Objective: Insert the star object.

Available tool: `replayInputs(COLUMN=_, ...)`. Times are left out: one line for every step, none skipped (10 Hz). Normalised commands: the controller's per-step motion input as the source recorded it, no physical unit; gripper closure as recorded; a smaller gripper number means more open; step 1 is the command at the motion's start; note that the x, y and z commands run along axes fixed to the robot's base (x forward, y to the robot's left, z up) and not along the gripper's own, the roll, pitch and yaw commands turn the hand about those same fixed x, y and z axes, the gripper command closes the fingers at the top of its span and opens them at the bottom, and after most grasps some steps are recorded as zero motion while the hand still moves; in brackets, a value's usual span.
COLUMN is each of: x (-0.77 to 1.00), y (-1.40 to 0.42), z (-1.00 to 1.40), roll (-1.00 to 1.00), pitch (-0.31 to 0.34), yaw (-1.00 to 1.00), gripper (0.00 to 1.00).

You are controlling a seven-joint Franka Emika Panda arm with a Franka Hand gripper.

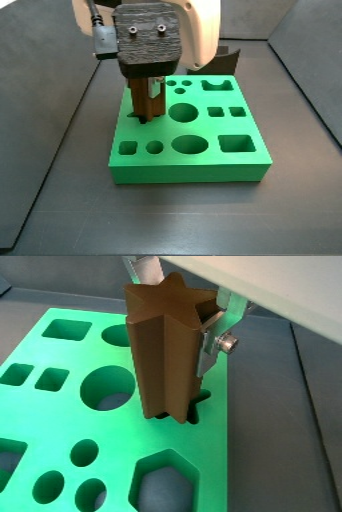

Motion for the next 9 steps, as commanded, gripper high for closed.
replayInputs(x=-0.09, y=-0.1, z=-0.43, roll=0.0, pitch=-0.14, yaw=0.0, gripper=1.0)
replayInputs(x=-0.28, y=0.0, z=-0.26, roll=0.0, pitch=-0.126, yaw=0.0, gripper=1.0)
replayInputs(x=-0.41, y=0.0, z=-0.16, roll=0.0, pitch=-0.13, yaw=-0.07, gripper=1.0)
replayInputs(x=-0.39, y=0.0, z=-0.14, roll=0.0, pitch=-0.119, yaw=-0.09, gripper=1.0)
replayInputs(x=-0.28, y=0.0, z=-0.21, roll=-0.02, pitch=-0.107, yaw=-0.12, gripper=1.0)
replayInputs(x=0.0, y=-0.01, z=-0.4, roll=-0.05, pitch=-0.069, yaw=-0.09, gripper=1.0)
replayInputs(x=0.11, y=-0.02, z=-0.75, roll=0.0, pitch=-0.086, yaw=-0.01, gripper=1.0)
replayInputs(x=0.0, y=-0.08, z=-0.95, roll=0.11, pitch=-0.131, yaw=0.0, gripper=1.0)
replayInputs(x=0.0, y=-0.04, z=-0.97, roll=0.14, pitch=-0.103, yaw=0.0, gripper=1.0)
